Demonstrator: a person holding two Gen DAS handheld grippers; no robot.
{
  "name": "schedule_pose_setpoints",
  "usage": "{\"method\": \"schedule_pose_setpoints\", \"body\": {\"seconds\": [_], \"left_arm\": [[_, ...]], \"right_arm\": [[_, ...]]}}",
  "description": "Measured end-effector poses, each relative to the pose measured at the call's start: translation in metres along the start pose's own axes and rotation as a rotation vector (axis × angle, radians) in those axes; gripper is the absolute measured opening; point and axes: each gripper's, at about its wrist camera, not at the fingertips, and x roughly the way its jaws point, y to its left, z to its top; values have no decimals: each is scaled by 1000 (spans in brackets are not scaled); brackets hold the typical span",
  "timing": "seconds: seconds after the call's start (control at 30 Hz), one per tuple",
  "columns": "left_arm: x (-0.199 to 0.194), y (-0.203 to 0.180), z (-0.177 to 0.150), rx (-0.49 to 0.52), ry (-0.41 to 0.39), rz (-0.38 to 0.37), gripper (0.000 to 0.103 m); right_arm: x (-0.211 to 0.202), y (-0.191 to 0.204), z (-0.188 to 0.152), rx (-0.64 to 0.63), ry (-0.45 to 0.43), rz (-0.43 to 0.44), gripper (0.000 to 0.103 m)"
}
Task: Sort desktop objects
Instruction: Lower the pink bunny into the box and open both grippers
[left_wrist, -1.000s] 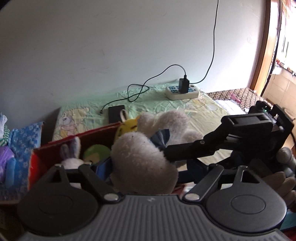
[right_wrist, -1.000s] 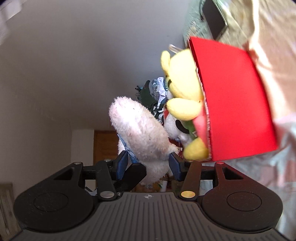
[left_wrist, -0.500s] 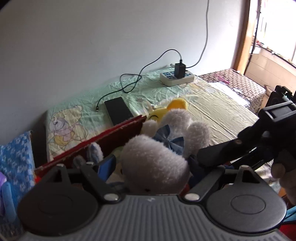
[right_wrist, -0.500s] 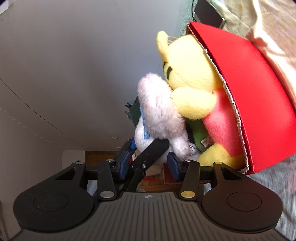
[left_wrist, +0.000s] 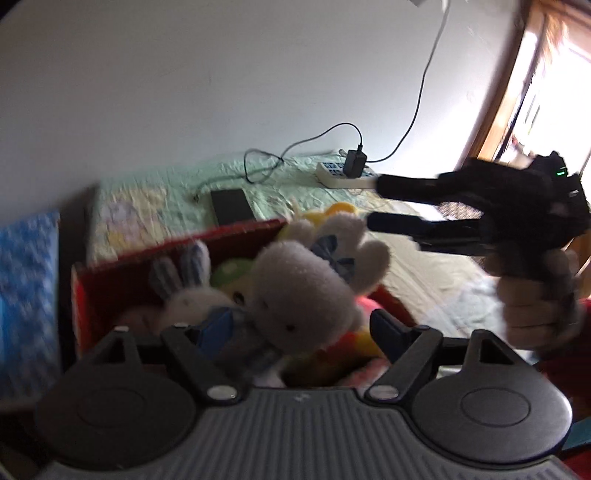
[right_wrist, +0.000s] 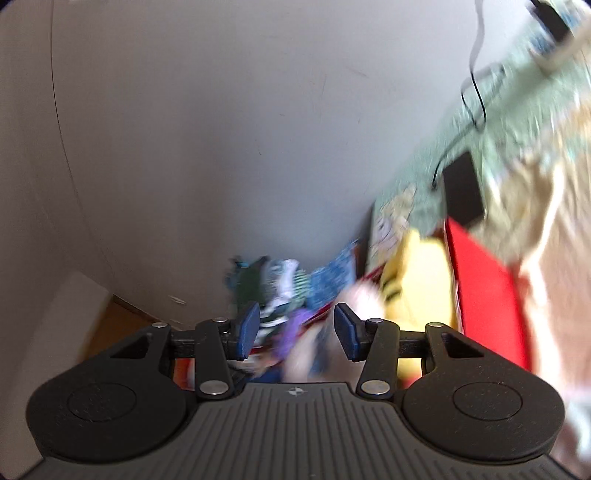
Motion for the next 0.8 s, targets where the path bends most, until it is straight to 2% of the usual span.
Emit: {"method": "schedule_pose_setpoints", "body": {"seconds": [0.13,0.2,0.3,0.4,0.57,0.7,0.8], "left_arm": [[5,-15,-21,-138,8,-76,82],[15,-24,-28,-180,25,-100,82],[30,-33,-31,-222,46,-87,82],[41,-32,-26,-283,30,-83,82],[53,-17,-23,-388,11,-74,82],[44,-14,-20,-372,-21,-24,83],[34,-16,-14,-335,-49,-10,83]], "right_arm": [[22,4,-3,-183,9,-120,48],[27,0,-4,-219,16,-121,48],[27,-2,0,-197,21,-86,48],[32,-7,4,-177,64,-74,48],[5,5,-7,-203,129,-68,43],[-6,-3,-8,-132,182,-45,33],[-16,-8,-13,-56,198,-18,32]]}}
